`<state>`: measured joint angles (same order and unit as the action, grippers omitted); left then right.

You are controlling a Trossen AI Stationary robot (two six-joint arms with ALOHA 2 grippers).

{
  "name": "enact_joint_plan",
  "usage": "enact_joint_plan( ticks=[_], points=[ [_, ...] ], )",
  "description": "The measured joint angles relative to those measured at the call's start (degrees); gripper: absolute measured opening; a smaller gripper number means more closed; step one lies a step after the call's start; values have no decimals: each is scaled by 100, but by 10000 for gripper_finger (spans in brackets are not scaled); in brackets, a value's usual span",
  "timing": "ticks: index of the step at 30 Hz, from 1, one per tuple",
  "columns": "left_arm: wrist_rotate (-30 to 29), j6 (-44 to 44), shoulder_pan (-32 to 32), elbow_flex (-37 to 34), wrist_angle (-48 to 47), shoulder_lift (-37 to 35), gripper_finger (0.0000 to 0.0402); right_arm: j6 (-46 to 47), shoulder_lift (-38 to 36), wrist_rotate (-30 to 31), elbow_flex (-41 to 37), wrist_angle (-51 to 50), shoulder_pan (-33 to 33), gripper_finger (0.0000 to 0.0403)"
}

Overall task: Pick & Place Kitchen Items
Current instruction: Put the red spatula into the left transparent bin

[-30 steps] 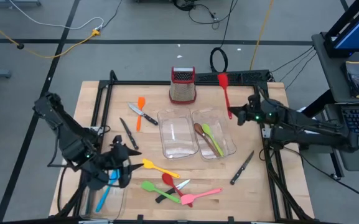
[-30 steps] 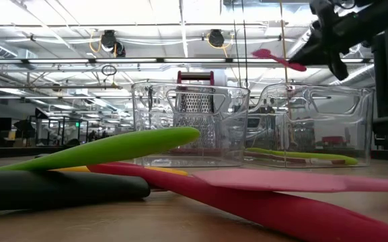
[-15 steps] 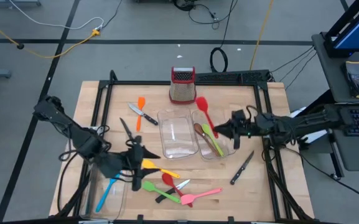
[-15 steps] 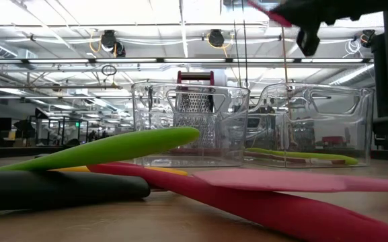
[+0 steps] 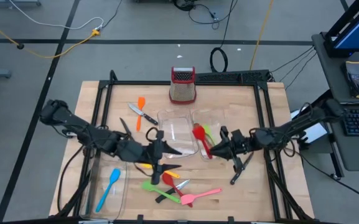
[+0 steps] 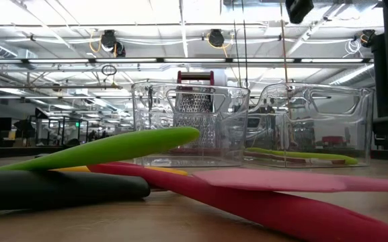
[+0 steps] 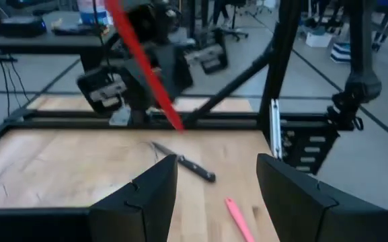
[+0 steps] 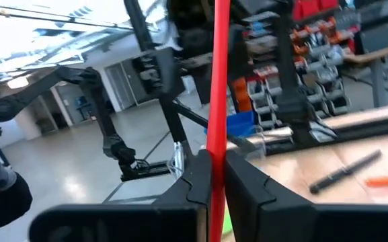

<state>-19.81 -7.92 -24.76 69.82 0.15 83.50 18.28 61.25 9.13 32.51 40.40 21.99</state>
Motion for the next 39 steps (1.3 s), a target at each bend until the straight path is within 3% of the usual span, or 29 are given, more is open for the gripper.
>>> enact_joint_plan(
  ticks=[5, 10, 16, 39],
  points=[
    [161, 33, 335, -2, 227, 99, 209, -386, 391, 2, 0, 588, 127, 15],
    [781, 258, 657, -2, 843, 269, 209, -578, 709, 4, 0, 985, 149, 15],
    [844, 122, 1005, -2, 924, 291, 209, -697, 934, 7, -2, 1292, 149, 15],
    [2014, -165, 1447, -7, 1977, 846, 209, -913, 960, 304, -2, 1467, 176, 15]
  ],
)
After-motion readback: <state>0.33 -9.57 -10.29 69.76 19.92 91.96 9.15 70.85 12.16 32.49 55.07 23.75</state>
